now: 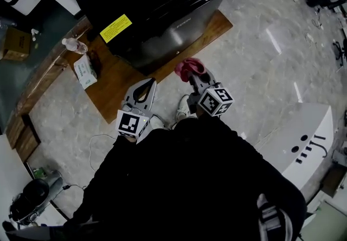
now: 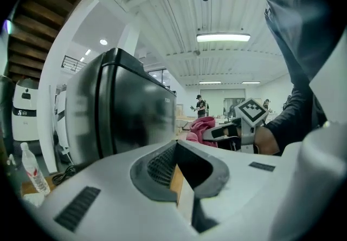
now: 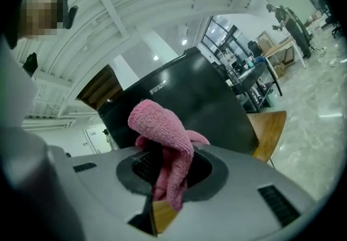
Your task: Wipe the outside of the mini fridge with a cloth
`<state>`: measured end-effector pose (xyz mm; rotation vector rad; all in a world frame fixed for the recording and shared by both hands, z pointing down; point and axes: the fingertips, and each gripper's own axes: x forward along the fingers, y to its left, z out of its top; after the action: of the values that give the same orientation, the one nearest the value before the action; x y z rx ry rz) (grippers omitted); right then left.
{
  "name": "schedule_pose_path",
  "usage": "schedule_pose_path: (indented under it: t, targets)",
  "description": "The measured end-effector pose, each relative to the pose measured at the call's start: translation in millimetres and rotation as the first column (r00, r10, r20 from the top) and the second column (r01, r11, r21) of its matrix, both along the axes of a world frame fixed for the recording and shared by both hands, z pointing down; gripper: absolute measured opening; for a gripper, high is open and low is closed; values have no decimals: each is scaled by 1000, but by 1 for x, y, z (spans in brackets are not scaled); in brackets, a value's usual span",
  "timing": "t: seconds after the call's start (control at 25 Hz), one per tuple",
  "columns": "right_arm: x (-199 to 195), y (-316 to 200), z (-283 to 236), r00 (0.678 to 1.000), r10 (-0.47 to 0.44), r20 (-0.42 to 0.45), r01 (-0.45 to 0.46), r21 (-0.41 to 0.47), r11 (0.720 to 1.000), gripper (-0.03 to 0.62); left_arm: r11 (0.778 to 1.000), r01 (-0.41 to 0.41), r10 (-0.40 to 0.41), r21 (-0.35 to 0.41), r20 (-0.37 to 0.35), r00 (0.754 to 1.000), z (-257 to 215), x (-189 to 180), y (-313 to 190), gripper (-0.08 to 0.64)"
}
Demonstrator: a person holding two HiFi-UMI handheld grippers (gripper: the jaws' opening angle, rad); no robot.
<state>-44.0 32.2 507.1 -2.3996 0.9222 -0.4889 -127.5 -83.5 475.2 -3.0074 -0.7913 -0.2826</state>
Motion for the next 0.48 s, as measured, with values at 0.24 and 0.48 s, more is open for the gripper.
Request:
schedule_pose_path:
  t: [0.24, 0.48]
  targets:
    - [-68, -61, 46, 989, -80, 127, 80, 6, 997, 86, 997, 62, -62, 54, -11, 998, 38, -43, -38, 3]
    - [-67, -106, 83, 960, -157, 234, 154, 31, 988, 86, 990, 135, -136, 45, 32, 990, 68, -48, -54, 3]
